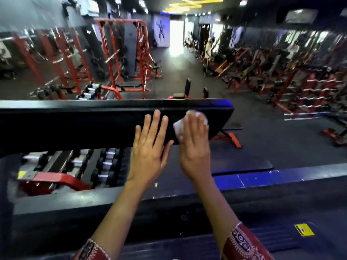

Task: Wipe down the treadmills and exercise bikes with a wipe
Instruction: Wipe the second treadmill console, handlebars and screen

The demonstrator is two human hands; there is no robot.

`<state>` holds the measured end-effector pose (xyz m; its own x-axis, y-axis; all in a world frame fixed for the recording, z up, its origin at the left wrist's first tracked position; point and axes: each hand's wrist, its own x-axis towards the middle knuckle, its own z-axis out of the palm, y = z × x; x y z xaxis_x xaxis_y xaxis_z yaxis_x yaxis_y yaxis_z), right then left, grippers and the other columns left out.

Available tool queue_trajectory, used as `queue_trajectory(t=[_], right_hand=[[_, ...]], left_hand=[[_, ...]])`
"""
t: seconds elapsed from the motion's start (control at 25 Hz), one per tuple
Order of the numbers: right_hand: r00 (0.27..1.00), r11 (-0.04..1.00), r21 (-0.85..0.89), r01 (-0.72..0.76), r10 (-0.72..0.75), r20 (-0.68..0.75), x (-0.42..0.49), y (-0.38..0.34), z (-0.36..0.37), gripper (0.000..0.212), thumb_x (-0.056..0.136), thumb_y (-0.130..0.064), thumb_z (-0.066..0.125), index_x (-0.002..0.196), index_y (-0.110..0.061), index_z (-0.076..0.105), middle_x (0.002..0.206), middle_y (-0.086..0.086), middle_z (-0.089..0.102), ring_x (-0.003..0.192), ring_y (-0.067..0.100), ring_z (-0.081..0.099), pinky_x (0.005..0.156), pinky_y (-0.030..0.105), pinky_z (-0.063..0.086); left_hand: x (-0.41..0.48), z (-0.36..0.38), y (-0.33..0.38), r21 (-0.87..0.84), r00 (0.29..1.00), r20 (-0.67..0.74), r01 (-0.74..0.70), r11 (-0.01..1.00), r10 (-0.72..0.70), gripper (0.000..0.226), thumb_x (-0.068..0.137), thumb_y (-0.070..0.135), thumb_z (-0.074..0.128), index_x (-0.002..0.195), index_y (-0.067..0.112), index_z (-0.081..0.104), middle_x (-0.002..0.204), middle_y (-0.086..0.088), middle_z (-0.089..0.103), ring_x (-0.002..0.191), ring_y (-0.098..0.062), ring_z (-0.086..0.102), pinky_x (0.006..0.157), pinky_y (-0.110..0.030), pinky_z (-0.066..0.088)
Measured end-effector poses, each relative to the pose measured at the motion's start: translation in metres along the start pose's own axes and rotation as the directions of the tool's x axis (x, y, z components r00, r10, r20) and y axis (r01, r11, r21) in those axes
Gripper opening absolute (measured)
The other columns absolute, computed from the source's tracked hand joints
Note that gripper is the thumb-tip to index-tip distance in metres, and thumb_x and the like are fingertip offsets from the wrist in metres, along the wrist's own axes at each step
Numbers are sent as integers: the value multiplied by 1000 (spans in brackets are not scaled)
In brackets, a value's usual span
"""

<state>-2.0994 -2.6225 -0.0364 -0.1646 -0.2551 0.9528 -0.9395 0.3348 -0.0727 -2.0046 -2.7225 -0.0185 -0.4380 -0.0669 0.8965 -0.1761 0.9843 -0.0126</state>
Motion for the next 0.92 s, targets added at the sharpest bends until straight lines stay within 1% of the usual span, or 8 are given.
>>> queue_trajectory(t=[0.08, 0.16, 0.24, 0.44, 0.6, 0.72, 0.8, 0.92], right_hand=[[994, 989, -98, 109, -110, -4, -21, 19, 3, 66, 97, -7, 40, 154, -15, 8, 162, -1, 0, 148, 17, 8, 120, 39, 10], [991, 991, -122, -62, 46, -127, -16, 32, 9, 59, 99, -12, 35, 153, -12, 11, 160, 7, 9, 148, 15, 5, 120, 37, 7], [942, 971, 19, -238, 235, -239, 7, 20, 11, 54, 100, -13, 33, 150, -3, 15, 156, 16, 18, 147, 19, 5, 120, 41, 8], [979, 987, -134, 91, -113, -168, -22, 30, 15, 46, 104, -17, 27, 148, -3, 24, 155, 8, 23, 147, 17, 8, 120, 40, 11], [950, 984, 38, -171, 175, -258, 24, 18, 3, 51, 100, -7, 34, 149, 2, 20, 157, 19, 16, 147, 25, 6, 121, 41, 6], [980, 985, -76, 156, -164, -110, 11, 8, 11, 59, 93, 0, 47, 148, 0, 26, 157, 16, 21, 147, 26, 13, 121, 40, 9], [970, 956, -186, 227, -240, -48, -10, 27, 8, 57, 96, -7, 46, 149, -7, 27, 157, 7, 19, 147, 18, 13, 120, 41, 11], [961, 991, -58, -122, 103, -256, 14, 33, 1, 51, 102, -14, 29, 151, -5, 17, 158, 7, 9, 146, 14, -1, 121, 36, 2]], left_hand=[[-13, 10, -6, 39, 998, -50, -28, 999, 30, 58, 97, 31, 42, 149, 14, 22, 159, 10, -8, 147, -13, -2, 119, -34, -1], [-20, 16, -10, 33, 994, -108, -17, 999, 21, 53, 99, 32, 40, 146, 12, 27, 159, 8, 1, 147, -12, 1, 119, -33, 1], [-20, 19, -14, 22, 987, -158, -34, 999, 37, 52, 98, 30, 42, 145, 12, 30, 157, 1, 15, 146, -10, 4, 119, -31, 3], [-17, 19, -18, 16, 969, -244, -49, 999, 51, 49, 97, 24, 46, 144, 15, 37, 152, -1, 30, 144, -11, 15, 118, -28, 7], [-17, 22, -14, -4, 964, -264, -33, 999, 31, 49, 97, 25, 45, 145, 16, 38, 154, -1, 29, 144, -15, 17, 118, -28, 4], [-18, 19, -17, 19, 967, -250, -40, 999, 44, 50, 97, 27, 45, 146, 17, 36, 154, -1, 28, 145, -14, 16, 118, -28, 5], [-20, 15, -20, 55, 969, -236, -57, 997, 69, 50, 97, 28, 45, 146, 18, 36, 155, -2, 27, 144, -15, 17, 118, -29, 5], [-21, 10, -27, 83, 967, -242, -63, 995, 81, 49, 97, 30, 44, 145, 19, 38, 155, -4, 26, 144, -20, 17, 118, -30, 4]])
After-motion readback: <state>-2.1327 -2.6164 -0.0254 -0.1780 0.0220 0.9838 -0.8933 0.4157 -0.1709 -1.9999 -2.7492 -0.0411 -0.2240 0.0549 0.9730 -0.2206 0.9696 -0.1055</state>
